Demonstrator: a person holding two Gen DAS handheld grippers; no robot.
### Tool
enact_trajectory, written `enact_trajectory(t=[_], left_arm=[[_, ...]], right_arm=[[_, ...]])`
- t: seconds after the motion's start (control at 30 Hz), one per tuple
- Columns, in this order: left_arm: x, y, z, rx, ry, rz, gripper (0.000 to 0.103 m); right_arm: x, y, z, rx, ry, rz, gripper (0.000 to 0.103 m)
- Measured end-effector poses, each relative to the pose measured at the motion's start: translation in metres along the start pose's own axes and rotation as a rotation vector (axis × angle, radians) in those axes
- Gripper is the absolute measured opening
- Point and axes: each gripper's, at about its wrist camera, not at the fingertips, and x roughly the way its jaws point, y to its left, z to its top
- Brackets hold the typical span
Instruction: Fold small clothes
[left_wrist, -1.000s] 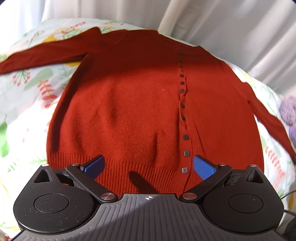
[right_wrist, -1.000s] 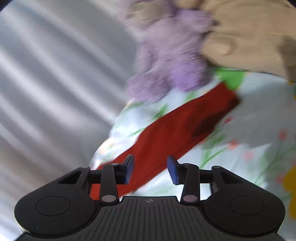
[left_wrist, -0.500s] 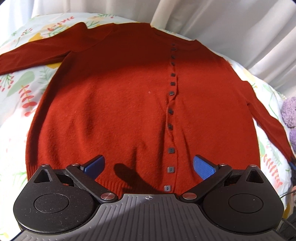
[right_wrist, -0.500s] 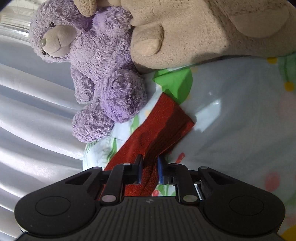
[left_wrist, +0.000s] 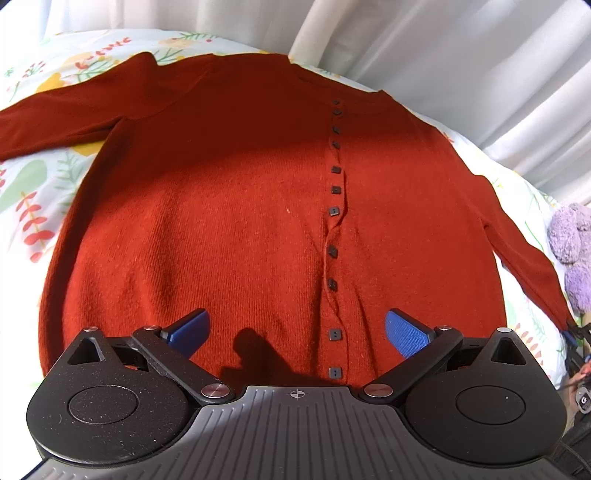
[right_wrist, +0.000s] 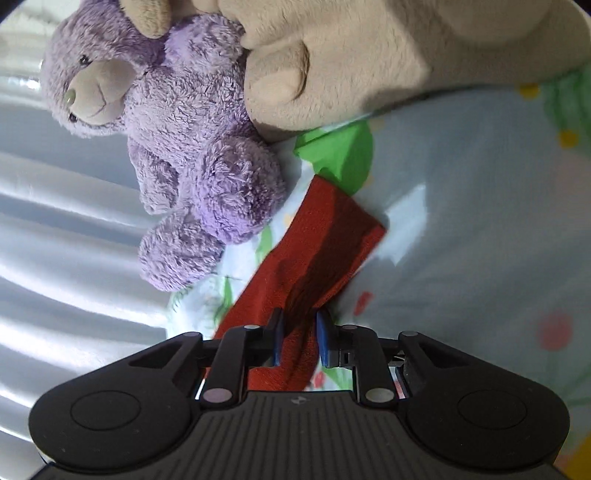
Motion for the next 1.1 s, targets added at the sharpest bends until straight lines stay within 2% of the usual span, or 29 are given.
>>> enact_trajectory(t=[0.07, 0.13, 0.17, 0.23, 0.33, 0.43, 0.47, 0.5, 0.53, 0.6, 0.67, 0.73, 0.8, 0.9, 0.97, 1.0, 1.07, 1.1], left_arm=[[0.0, 0.004, 0.003, -0.004, -0.009, -0.021, 0.103], [-0.002, 0.007, 0.009, -0.014, -0.029, -0.055, 0.103], [-0.003, 0.008, 0.013, -0.014, -0.046, -0.081, 0.103], [-0.005, 0.007, 0.023, 0.003, -0.08, -0.157, 0.103], [-0.003, 0.006, 0.038, 0.02, -0.134, -0.315, 0.103], [0.017, 0.013, 0.053, -0.01, -0.134, -0.411, 0.103], [0.026, 0.016, 0.057, -0.024, -0.123, -0.414, 0.102], [0.035, 0.019, 0.06, -0.041, -0.111, -0.405, 0.102], [0.045, 0.024, 0.062, -0.053, -0.095, -0.404, 0.101], [0.061, 0.034, 0.064, -0.089, -0.054, -0.389, 0.094], [0.073, 0.044, 0.063, -0.138, -0.007, -0.382, 0.091], [0.078, 0.051, 0.061, -0.185, 0.024, -0.42, 0.09], [0.08, 0.05, 0.059, -0.186, 0.041, -0.451, 0.084], [0.083, 0.048, 0.059, -0.167, 0.045, -0.444, 0.07], [0.088, 0.046, 0.062, -0.163, 0.061, -0.424, 0.043], [0.091, 0.045, 0.063, -0.165, 0.067, -0.41, 0.036], [0.096, 0.043, 0.063, -0.158, 0.084, -0.385, 0.009], [0.098, 0.044, 0.062, -0.155, 0.091, -0.377, 0.009]], right_arm=[[0.0, 0.009, -0.003, -0.06, -0.023, -0.028, 0.008], [-0.011, 0.034, -0.013, -0.196, -0.083, -0.039, 0.007], [-0.018, 0.05, -0.022, -0.274, -0.107, -0.016, 0.007], [-0.032, 0.093, -0.047, -0.433, -0.099, 0.097, 0.007], [-0.044, 0.156, -0.112, -0.714, 0.041, 0.327, 0.007], [-0.051, 0.191, -0.202, -0.997, 0.249, 0.501, 0.008], [-0.049, 0.194, -0.232, -1.07, 0.327, 0.533, 0.01], [-0.045, 0.194, -0.259, -1.138, 0.419, 0.546, 0.016], [-0.039, 0.19, -0.281, -1.18, 0.498, 0.535, 0.017], [-0.024, 0.174, -0.309, -1.178, 0.616, 0.466, 0.019], [-0.012, 0.158, -0.316, -1.143, 0.689, 0.393, 0.019], [-0.006, 0.145, -0.312, -1.102, 0.694, 0.341, 0.019], [-0.002, 0.136, -0.301, -1.051, 0.693, 0.303, 0.019], [0.001, 0.126, -0.291, -0.972, 0.686, 0.266, 0.019], [0.006, 0.12, -0.285, -0.936, 0.691, 0.255, 0.019], [0.007, 0.118, -0.284, -0.929, 0.693, 0.25, 0.019], [0.01, 0.115, -0.286, -0.92, 0.697, 0.244, 0.019], [0.01, 0.113, -0.286, -0.916, 0.699, 0.242, 0.019]])
